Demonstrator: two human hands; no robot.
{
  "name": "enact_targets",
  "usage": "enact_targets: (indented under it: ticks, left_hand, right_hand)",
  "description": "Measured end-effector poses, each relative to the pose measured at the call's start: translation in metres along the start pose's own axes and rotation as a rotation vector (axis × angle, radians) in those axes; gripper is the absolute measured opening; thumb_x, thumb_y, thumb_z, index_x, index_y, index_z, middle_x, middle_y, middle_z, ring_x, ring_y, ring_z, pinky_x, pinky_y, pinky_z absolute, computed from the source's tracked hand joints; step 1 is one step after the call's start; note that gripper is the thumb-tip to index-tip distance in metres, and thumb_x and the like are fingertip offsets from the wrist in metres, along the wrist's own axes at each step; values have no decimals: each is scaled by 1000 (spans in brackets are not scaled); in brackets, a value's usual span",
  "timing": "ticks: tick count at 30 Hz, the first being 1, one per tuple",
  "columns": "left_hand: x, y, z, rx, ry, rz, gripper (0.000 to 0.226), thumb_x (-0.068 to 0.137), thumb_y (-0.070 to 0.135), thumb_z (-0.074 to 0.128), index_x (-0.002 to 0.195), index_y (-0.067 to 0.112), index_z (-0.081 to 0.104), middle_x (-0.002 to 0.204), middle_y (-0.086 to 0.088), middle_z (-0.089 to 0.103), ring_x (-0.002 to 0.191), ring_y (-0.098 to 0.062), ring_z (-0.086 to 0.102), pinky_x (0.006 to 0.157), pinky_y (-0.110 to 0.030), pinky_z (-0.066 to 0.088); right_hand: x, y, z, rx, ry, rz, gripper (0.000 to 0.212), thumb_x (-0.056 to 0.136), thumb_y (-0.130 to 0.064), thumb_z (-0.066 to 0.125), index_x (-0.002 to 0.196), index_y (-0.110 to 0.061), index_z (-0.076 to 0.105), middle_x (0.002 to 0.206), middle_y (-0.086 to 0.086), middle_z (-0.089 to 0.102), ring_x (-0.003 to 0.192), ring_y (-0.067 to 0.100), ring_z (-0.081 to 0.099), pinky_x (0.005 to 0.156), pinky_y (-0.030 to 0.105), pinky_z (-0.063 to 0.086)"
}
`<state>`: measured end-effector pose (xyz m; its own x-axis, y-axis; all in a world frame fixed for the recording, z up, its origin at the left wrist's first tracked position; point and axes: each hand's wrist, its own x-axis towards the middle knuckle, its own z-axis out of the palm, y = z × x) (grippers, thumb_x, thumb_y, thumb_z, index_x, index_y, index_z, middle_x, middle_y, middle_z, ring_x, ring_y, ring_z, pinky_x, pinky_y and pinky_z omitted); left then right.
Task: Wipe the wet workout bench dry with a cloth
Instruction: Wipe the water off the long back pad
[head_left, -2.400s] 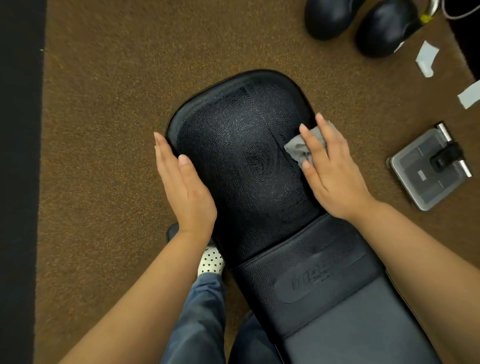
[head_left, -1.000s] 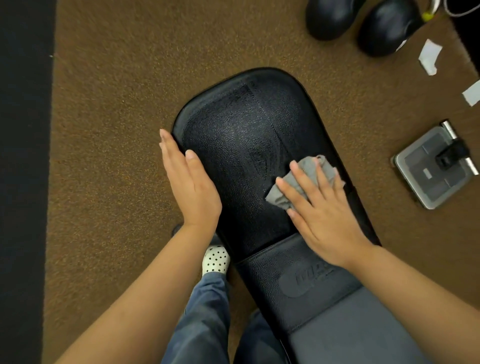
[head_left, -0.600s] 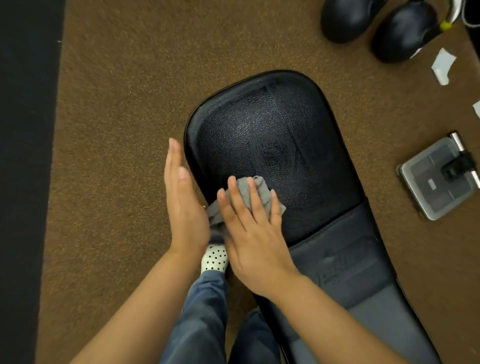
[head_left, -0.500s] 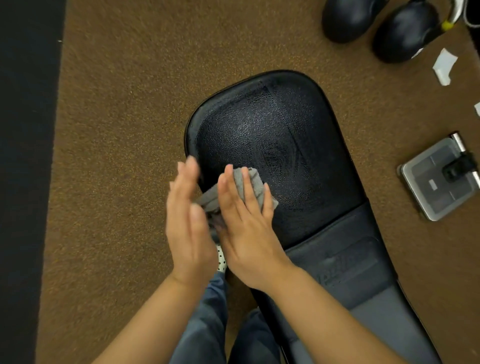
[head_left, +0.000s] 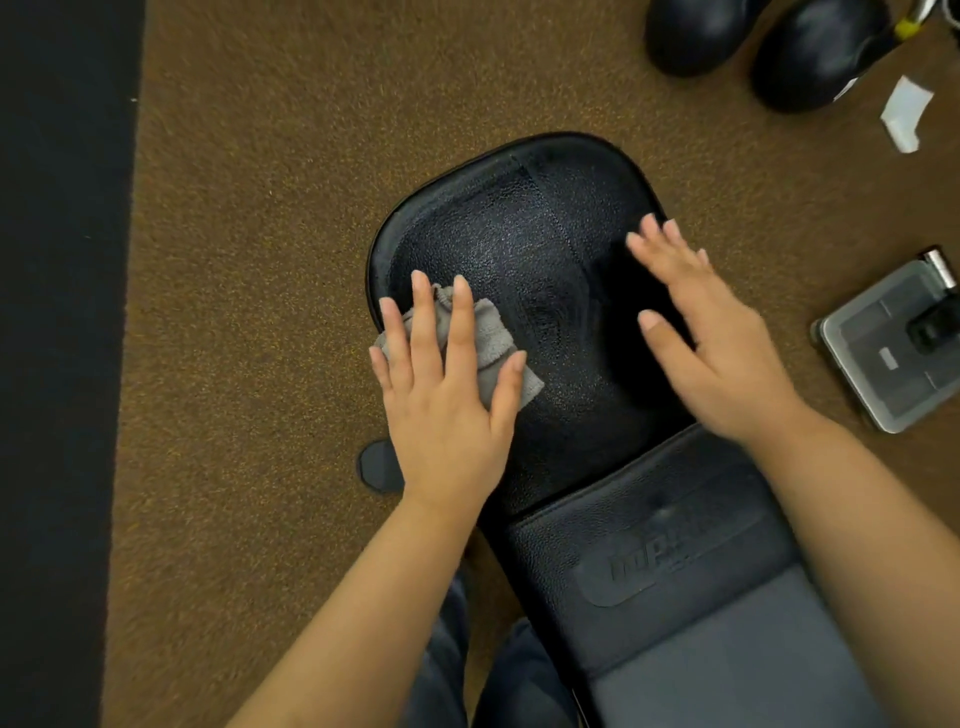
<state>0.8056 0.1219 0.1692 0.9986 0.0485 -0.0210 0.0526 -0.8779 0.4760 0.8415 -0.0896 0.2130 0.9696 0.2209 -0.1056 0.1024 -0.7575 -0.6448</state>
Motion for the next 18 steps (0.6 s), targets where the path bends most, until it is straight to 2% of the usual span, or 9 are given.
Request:
enact_targets:
  ticks: [3,5,9,12,18]
  left_hand:
    - [27,-8,-7,-12,2,21,64,96,51,41,151,25,22,160,-3,15,148,-29,5,116,-49,8]
    - [51,-12,-14,-5,-1,61,63,96,51,39,151,25,22,160,-3,17,147,-30,9,116,-49,10]
    - [104,-15,-23,108,-51,240,64,97,53,31,152,21,23,158,-5,24,146,-29,18,117,-43,16]
    - [138,0,-23,162,-114,374,62,99,50,31,152,19,22,156,-4,27,144,-28,23,116,-35,18]
    - [177,50,-1,227,-315,674,63,98,53,25,153,23,15,159,1,21,146,-24,18,116,-34,17]
  right_hand:
    - [-2,23,-6,30,10,84,55,99,-33,36,150,-23,21,159,-7,10,145,1,8,117,15,8]
    - [-4,35,-8,84,31,175,58,97,-46,30,151,-26,18,159,-10,9,143,-5,6,111,6,5]
    - [-13,53,-8,136,23,233,60,96,-49,24,151,-25,17,157,-11,18,139,-11,10,110,3,5]
    - [-23,58,-3,167,-12,219,64,94,-56,22,151,-27,16,155,-15,17,140,-10,10,112,7,5]
    - [-34,60,6,200,-11,177,70,93,-61,21,152,-22,17,154,-13,19,142,-4,14,114,10,7]
